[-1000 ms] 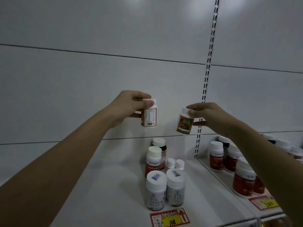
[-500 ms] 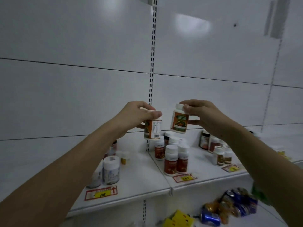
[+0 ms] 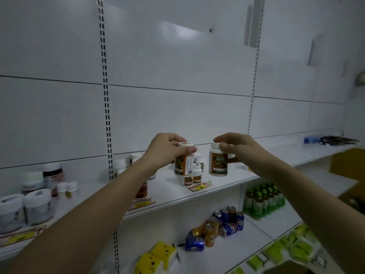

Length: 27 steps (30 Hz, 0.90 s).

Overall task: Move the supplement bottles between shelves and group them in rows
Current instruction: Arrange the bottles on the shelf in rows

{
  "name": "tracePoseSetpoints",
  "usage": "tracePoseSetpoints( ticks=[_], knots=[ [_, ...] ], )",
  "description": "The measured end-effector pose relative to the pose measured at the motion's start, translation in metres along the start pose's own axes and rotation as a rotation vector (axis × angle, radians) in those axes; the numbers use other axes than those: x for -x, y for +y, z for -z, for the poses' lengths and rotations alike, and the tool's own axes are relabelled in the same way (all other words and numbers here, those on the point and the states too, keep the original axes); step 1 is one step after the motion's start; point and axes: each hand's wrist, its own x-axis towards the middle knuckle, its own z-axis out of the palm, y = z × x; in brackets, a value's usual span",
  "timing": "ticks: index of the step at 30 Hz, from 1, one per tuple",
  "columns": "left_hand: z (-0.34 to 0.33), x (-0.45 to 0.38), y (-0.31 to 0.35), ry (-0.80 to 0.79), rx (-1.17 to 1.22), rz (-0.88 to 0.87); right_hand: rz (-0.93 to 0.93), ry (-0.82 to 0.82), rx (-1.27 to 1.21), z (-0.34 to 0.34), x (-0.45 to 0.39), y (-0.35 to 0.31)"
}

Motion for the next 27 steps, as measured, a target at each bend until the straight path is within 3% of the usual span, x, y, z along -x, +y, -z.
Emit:
tracePoseSetpoints(
  ticks=[9,19,27],
  knots=[
    [-0.033,-0.070,-0.014,0.041,-0.140,0.034,0.013,0.081,0.230,0.033,-0.047,0.070],
    [-0.060,-0.156,-0.071,0.116,-0.057,0.098,0.052,-0.164,0.408,0.015,-0.158,0.153],
    [-0.066,-0.192,-0.084,0.174,-0.127,0.141,0.082,-0.334,0.501,0.001,-0.207,0.200]
  ],
)
